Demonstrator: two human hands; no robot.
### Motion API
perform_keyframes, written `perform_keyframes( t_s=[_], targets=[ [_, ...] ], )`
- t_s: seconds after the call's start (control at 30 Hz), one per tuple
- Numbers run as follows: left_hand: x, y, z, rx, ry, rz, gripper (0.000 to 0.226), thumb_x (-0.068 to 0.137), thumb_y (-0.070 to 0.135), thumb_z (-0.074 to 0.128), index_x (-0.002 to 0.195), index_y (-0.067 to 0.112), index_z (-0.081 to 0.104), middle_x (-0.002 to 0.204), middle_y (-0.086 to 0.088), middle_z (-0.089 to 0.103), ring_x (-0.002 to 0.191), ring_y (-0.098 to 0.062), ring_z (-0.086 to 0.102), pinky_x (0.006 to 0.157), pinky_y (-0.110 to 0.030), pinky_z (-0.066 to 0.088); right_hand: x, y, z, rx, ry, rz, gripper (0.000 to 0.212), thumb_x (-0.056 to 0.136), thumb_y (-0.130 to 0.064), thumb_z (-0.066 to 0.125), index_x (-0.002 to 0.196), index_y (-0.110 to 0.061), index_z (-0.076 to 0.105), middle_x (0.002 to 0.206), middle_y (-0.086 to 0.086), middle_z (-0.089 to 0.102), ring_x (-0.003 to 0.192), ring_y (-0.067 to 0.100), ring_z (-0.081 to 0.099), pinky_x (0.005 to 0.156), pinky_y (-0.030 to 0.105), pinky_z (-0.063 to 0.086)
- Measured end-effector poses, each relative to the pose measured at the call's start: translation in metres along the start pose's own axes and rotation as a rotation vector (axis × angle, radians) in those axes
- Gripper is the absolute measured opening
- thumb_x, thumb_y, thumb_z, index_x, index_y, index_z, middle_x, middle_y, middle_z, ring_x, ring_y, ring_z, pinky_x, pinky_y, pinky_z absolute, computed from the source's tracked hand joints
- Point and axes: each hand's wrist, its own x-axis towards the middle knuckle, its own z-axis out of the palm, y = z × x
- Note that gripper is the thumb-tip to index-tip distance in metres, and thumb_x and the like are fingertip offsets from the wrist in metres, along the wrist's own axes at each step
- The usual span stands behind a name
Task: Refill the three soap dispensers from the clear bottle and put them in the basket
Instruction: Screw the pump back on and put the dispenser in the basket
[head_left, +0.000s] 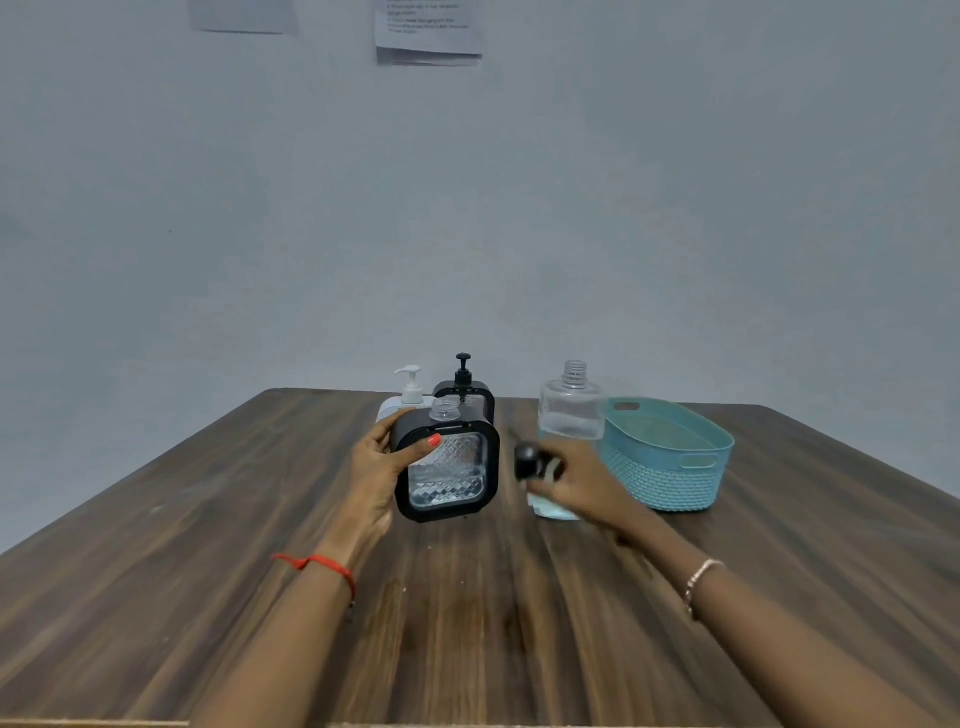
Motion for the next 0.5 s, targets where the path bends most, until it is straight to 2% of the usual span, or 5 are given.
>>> perform_keyframes(
  t_s=[0.1, 0.2, 0.33, 0.5],
  targets=[
    [0.000, -0.003, 0.003, 0.005, -0.014, 0.000, 0.038, 0.068, -0.013, 0.067, 0.094, 0.014, 0.065, 0.091, -0.009, 0.068, 0.067, -0.014, 0.069, 0.061, -0.028, 0.059, 0.021, -0.018, -0.033, 0.269, 0.284, 0.118, 0.008, 0.082, -0.004, 0.066, 0.089, -0.006, 0.067, 0.077, 0.006, 0.067, 0.065, 0.009, 0.058, 0.062, 0.017, 0.047],
    [-0.002, -0.007, 0.008, 0.017, -0.041, -0.015, 0.042, 0.064, -0.008, 0.071, 0.102, 0.010, 0.064, 0.095, -0.012, 0.068, 0.074, -0.018, 0.069, 0.063, -0.028, 0.058, 0.044, -0.044, -0.059, 0.527, 0.441, 0.107, 0.005, 0.084, -0.004, 0.064, 0.089, -0.004, 0.066, 0.072, 0.007, 0.065, 0.056, 0.012, 0.056, 0.052, 0.025, 0.047],
    [-0.004, -0.011, 0.017, 0.023, -0.050, -0.032, 0.052, 0.063, -0.006, 0.073, 0.112, 0.004, 0.060, 0.100, -0.014, 0.067, 0.080, -0.022, 0.068, 0.062, -0.026, 0.057, 0.062, -0.075, -0.069, 0.613, 0.406, 0.030, 0.003, 0.085, -0.004, 0.063, 0.085, -0.005, 0.066, 0.072, 0.009, 0.066, 0.055, 0.014, 0.056, 0.048, 0.024, 0.044],
    [-0.011, -0.008, 0.028, 0.016, -0.078, -0.041, 0.054, 0.058, -0.001, 0.075, 0.110, 0.005, 0.061, 0.100, -0.014, 0.067, 0.081, -0.022, 0.067, 0.061, -0.025, 0.056, 0.067, -0.086, -0.062, 0.541, 0.310, 0.030, 0.002, 0.084, -0.006, 0.065, 0.085, -0.007, 0.067, 0.071, 0.007, 0.065, 0.055, 0.016, 0.052, 0.048, 0.024, 0.040]
  ],
)
